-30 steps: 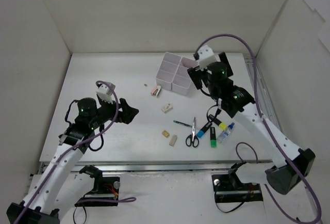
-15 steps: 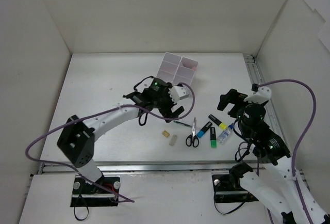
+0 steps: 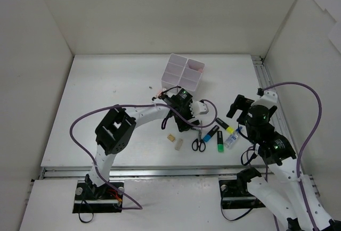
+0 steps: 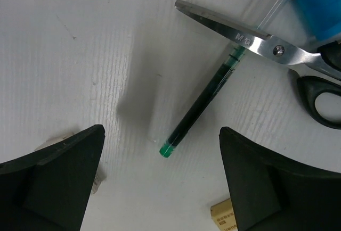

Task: Sort the stationery into containers
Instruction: Pick up the pen from the center of the board.

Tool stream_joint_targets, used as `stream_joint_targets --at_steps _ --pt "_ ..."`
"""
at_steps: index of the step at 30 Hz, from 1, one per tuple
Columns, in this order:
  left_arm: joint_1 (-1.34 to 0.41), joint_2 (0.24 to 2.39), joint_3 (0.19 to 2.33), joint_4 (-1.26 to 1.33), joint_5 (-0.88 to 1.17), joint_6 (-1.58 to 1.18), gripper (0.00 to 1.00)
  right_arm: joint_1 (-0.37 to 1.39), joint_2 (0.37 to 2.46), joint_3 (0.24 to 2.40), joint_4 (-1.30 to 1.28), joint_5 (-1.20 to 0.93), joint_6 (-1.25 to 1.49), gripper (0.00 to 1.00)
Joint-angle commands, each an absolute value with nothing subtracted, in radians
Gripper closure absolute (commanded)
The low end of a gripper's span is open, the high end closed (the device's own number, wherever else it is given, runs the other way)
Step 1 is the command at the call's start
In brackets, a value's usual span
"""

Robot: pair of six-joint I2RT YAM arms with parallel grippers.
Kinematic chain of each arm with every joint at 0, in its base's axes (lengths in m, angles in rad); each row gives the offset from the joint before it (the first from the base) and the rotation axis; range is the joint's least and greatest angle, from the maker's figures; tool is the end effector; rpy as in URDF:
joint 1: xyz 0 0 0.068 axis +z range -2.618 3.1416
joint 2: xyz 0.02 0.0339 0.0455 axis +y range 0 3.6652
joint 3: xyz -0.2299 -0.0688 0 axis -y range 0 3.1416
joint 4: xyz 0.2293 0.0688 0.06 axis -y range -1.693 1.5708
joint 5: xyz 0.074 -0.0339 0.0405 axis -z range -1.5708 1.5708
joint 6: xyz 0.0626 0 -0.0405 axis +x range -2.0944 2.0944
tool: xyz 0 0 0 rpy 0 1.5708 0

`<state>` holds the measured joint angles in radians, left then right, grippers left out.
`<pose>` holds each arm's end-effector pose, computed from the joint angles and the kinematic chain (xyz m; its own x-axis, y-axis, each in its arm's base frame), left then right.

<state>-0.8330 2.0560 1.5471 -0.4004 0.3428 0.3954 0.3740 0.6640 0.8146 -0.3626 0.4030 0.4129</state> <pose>0.2793 -0.3385 0.1526 -0.1679 0.7240 -0.6691 0.9757 0.2187 -0.0081 0.1814 0.0448 0.3212 -0.1711 0.3294 -0.9286 0.0977 0.9435 0.3167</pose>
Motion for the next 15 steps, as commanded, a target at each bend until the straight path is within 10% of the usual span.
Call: stream_joint_targets --at_steps 1,11,15 --pt "-0.845 2.051 1.605 -0.417 0.359 0.416 0.17 0.342 0.681 0.825 -0.325 0.407 0.385 0.02" --pt "-0.874 2.115 1.614 -0.454 0.334 0.383 0.36 0.279 0.649 0.802 -0.33 0.344 0.361 0.02" --pt "-0.884 2.131 1.597 -0.457 0.311 0.373 0.6 0.267 0.635 0.795 -0.331 0.318 0.359 0.02"
